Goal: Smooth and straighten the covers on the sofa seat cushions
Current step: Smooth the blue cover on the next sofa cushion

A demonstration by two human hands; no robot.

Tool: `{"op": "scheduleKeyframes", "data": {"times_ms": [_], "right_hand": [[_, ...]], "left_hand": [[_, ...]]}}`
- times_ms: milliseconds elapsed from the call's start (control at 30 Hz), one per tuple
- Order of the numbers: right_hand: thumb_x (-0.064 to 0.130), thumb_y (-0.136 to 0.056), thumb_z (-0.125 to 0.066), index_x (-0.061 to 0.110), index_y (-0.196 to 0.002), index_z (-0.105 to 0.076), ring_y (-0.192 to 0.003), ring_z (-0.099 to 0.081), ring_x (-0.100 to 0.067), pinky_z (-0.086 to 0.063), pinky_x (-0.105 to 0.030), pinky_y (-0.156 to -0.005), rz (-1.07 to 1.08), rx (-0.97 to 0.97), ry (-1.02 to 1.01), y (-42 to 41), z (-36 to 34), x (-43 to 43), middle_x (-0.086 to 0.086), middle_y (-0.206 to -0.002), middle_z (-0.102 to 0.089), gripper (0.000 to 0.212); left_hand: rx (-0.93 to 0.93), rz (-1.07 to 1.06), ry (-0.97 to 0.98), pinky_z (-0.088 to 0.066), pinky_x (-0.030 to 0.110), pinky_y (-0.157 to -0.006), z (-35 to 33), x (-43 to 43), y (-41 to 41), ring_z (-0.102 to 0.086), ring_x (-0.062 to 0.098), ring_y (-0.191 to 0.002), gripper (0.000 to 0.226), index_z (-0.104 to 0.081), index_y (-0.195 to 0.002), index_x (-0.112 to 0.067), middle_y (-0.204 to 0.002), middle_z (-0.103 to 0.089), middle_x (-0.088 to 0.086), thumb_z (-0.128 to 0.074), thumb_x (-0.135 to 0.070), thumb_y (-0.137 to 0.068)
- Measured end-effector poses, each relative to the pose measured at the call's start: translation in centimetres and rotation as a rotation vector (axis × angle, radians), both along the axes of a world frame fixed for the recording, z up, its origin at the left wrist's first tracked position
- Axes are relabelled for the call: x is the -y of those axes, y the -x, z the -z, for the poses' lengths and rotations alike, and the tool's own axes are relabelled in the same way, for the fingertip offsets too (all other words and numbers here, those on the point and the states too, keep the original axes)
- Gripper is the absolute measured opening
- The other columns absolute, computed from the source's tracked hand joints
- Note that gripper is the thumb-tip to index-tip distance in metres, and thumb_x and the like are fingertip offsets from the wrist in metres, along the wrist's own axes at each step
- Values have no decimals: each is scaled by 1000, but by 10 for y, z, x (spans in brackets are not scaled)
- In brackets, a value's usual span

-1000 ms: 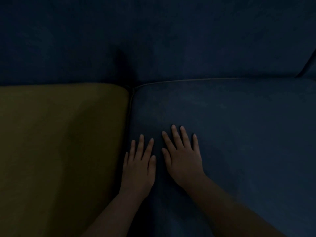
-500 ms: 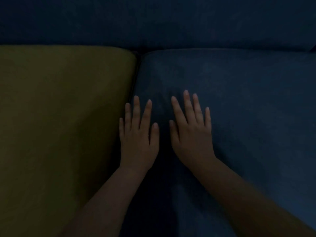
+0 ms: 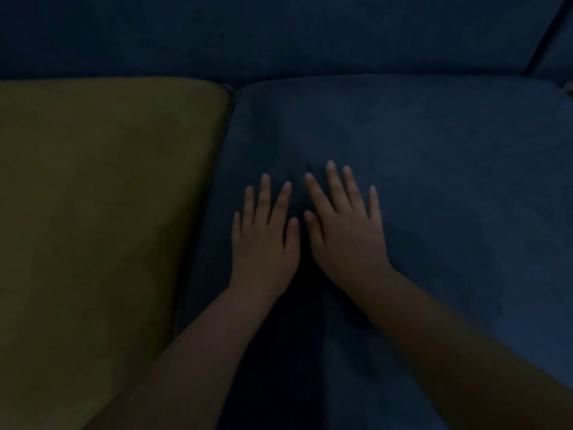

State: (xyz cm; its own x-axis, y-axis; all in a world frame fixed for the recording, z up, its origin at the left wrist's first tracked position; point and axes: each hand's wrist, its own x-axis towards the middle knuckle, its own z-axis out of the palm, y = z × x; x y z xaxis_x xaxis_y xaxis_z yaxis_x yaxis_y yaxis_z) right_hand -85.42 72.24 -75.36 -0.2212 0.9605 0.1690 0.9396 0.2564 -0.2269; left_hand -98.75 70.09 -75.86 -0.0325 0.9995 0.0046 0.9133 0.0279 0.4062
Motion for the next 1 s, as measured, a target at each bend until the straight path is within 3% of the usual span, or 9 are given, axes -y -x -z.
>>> {"op": "scheduleKeyframes", "data": {"times_ms": [133,233,333,433,567,733,800,900,1000], "right_hand": [[39,-98,-25,25,-153,-21,-148,-9,-25,-12,-53,-116,85,14,2,-55,0,15,-7,-161,-13,57],[49,-96,-9,31,-154,-8,-149,2,-22,-5,-52,-118,85,139,208,-100,26,35,-2,-162,-1,61],[56,-91,2,33,-153,-9,-149,3,-20,2,-49,-118,79,144,296,-120,41,43,1,-162,-2,68],[56,-88,6,33,-153,-7,-149,5,-19,5,-48,-117,45,104,310,-118,34,40,1,-162,0,70],[46,-101,-10,30,-154,-5,-148,7,-20,2,-49,-117,79,41,227,-143,19,40,0,-162,3,56],[38,-100,-22,27,-153,-14,-149,0,-21,-5,-50,-117,174,-82,-15,-203,-1,41,-3,-162,-5,56],[42,-99,-16,29,-154,-7,-148,7,-19,-1,-49,-118,240,-44,69,-230,5,44,-1,-162,2,57],[55,-92,6,37,-152,8,-147,17,-16,6,-50,-118,270,115,346,-258,28,54,5,-161,14,62],[52,-98,-4,37,-151,13,-145,21,-16,10,-49,-117,253,146,418,-266,40,56,6,-159,20,57]], "left_hand": [[22,43,-78,5,41,-117,0,13,-60,12,16,-148,59,-6,-153,-36,-162,8,-6,-7,-47,-95],[-108,81,29,-3,47,-119,31,31,-80,-1,21,-149,59,-16,-152,-35,-162,-3,-3,-12,-47,-95],[-226,79,61,-11,51,-118,47,35,-83,-11,26,-148,60,-26,-151,-33,-161,-15,1,-18,-48,-93],[-254,93,108,-3,49,-119,38,31,-83,2,21,-149,67,-14,-153,-36,-162,0,-4,-4,-53,-89],[-173,106,64,1,49,-119,15,27,-114,10,18,-148,68,-9,-153,-35,-161,8,-7,-1,-53,-87],[-32,179,-73,6,45,-117,-7,20,-194,11,17,-148,64,-8,-153,-35,-162,8,-6,-7,-48,-90],[-42,208,-42,7,45,-117,2,23,-218,11,17,-148,61,-7,-153,-35,-162,8,-6,-10,-48,-93],[-259,258,133,7,49,-118,30,32,-232,17,19,-147,56,6,-152,-37,-161,16,-4,-12,-49,-100],[-334,244,164,9,49,-118,38,33,-233,19,20,-146,57,11,-151,-38,-160,19,-3,-11,-50,-99]]}}
